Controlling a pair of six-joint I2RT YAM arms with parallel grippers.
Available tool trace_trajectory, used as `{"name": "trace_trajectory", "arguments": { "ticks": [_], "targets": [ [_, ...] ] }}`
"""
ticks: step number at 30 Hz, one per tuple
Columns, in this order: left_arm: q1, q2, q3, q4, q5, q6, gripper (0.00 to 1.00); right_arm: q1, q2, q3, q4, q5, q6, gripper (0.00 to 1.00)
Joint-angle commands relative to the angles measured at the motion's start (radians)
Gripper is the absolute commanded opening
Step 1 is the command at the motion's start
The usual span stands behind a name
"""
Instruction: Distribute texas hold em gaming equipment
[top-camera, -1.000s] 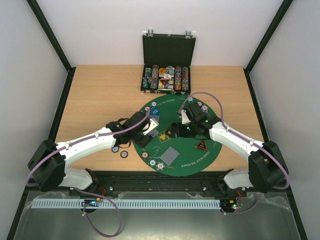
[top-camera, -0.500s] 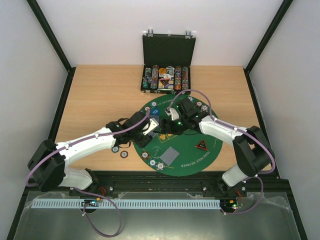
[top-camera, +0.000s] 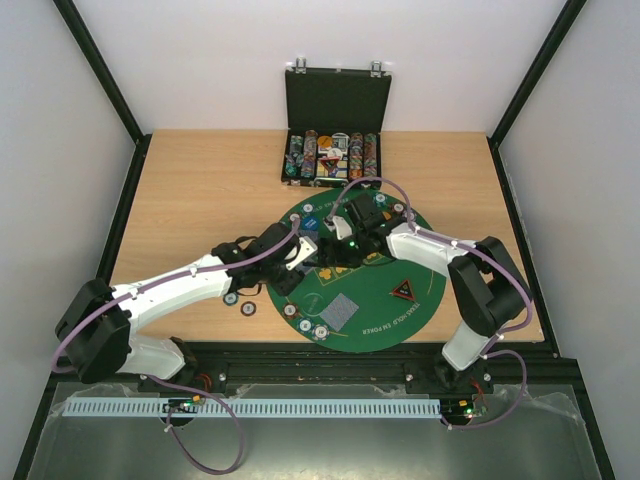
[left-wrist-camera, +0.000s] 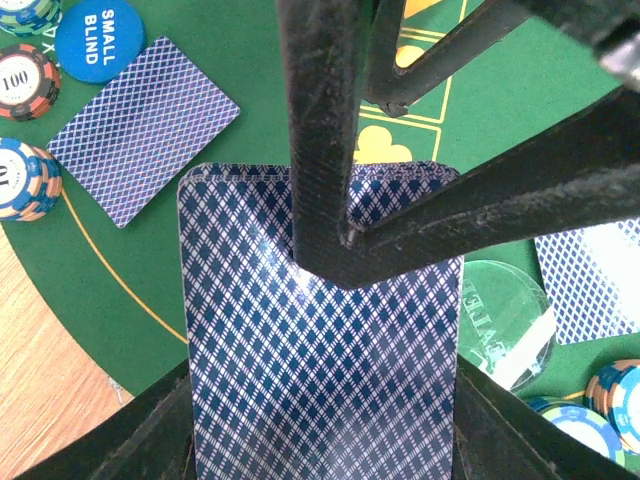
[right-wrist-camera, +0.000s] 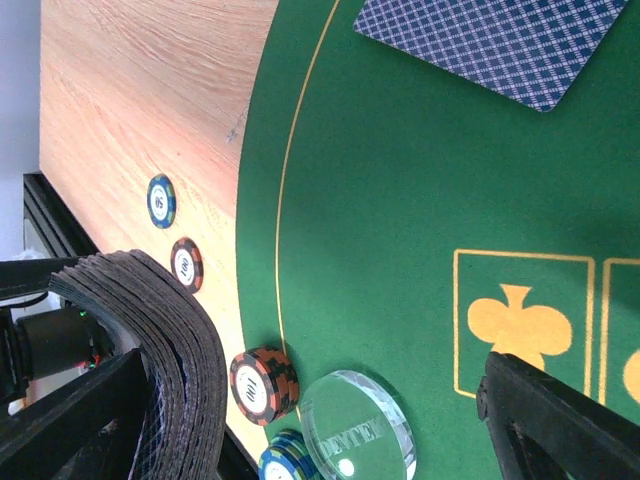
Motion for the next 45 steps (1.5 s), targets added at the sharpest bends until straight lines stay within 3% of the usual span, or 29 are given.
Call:
{"name": "trace_trajectory", "arguments": {
  "ticks": [1,18,23,32,38,45],
  "targets": [
    [0.002,-0.022,-0.005,0.007,0.006,0.006,0.58,-0.008,0.001,0.025,-0.039,0.063,-0.007,0.88],
    [0.002,-0.018,-0.005,0.007,0.0,0.005,0.58,-0.056,-0.043,0.033,-0.112,0.068,-0.04,0.86],
    [0.002,-0.019,-0.006,0.006,0.0,0.005,0.58,-0.055,-0.069,0.027,-0.071,-0.045,-0.024,0.83],
    [0.002,-0.016,-0.005,0.007,0.0,0.006,0.58,-0.041,-0.071,0.004,0.045,-0.143,0.044,0.51],
    [0.003,-0.015,-0.005,0.007,-0.002,0.006,0.58,-0.023,-0.046,0.009,0.048,-0.138,0.044,0.33],
    [0.003,-0.015,-0.007,0.006,-0.004,0.004,0.58,-0.023,-0.065,0.006,0.022,-0.075,0.037,0.03]
  ]
}}
